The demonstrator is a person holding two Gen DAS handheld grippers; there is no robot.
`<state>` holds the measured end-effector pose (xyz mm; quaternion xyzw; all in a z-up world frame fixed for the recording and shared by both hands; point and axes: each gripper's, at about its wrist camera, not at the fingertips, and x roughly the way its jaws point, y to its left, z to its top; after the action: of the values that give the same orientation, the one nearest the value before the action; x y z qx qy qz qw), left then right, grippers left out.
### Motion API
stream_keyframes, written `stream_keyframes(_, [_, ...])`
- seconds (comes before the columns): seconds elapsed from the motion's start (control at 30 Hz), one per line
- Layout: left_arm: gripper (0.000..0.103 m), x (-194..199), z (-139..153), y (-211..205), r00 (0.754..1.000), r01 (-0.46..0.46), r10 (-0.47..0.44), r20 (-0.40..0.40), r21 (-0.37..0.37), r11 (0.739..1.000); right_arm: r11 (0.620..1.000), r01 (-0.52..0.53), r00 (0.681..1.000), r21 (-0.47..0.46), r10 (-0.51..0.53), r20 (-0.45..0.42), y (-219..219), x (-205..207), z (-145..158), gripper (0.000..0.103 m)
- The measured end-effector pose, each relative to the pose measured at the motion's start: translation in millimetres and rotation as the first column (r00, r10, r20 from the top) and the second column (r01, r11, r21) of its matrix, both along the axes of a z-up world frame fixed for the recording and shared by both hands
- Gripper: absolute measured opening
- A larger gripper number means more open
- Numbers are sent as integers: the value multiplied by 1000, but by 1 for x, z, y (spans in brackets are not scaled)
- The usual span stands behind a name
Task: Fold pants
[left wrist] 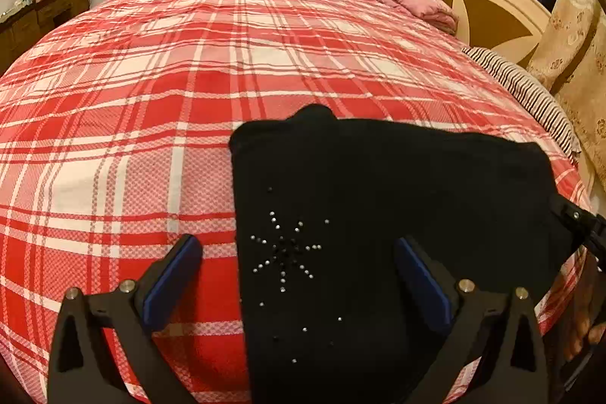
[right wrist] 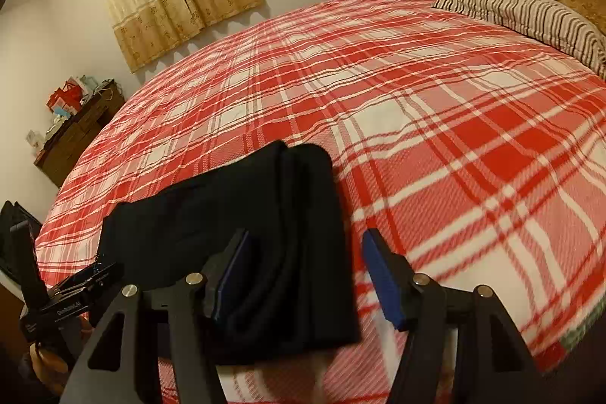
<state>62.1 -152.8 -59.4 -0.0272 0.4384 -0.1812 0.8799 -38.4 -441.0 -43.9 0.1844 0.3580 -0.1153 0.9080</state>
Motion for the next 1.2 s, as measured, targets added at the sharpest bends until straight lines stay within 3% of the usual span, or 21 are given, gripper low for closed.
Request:
stream_keyframes(0.13, [103, 0, 0, 2, 1000, -3, 3, 5, -5, 1000, 992, -92, 996, 92, 92, 0, 13, -4, -3, 63])
stream_keyframes(0.33, [103, -3, -3, 0, 999, 8, -9, 43, 10, 1000, 991, -90, 996, 102, 89, 13, 13, -2, -10, 63])
stream_keyframes(0.53, [103, 4, -2, -1, 1000, 12, -11, -15, 18, 1000, 997, -73, 997, 34, 74, -13, 23, 1, -12, 64])
stream_keyframes(0.73, [103, 7, -3, -3, 997, 8, -5, -72, 41, 999, 991, -80, 997, 105, 80, 6, 25, 6, -11, 90])
stream_keyframes(0.8, [103, 6, -4, -4, 997, 20, -16, -76, 51, 998, 993, -80, 997, 91, 81, -12, 30, 11, -11, 95])
stream_keyframes(0.9, [103, 4, -4, -6, 997, 40, -35, -68, 71, 997, 995, -59, 998, 79, 60, -10, 33, 11, -11, 95])
stream_keyframes(0.97, [101, 3, -4, -5, 998, 38, -33, -61, 70, 997, 998, -54, 998, 39, 55, -21, 37, 11, -11, 90])
stream_keyframes(1.0, [98, 2, -3, -6, 998, 41, -38, -55, 68, 997, 999, -45, 998, -3, 45, -37, 39, 10, -12, 80])
stream_keyframes(1.03, [90, 0, -1, -7, 998, 52, -49, -44, 66, 996, 998, -38, 998, -51, 35, -53, 41, 9, -12, 67])
stream_keyframes(1.07, [78, -2, 0, -8, 998, 60, -57, -37, 63, 996, 995, -37, 997, -97, 31, -65, 43, 7, -12, 62])
stream_keyframes(1.1, [75, -3, 2, -9, 997, 69, -67, -31, 59, 996, 992, -42, 997, -117, 34, -65, 44, 5, -12, 56])
stream_keyframes(1.2, [65, -3, 4, -11, 998, 56, -55, -26, 66, 996, 989, -47, 997, -140, 38, -64, 44, 4, -11, 51])
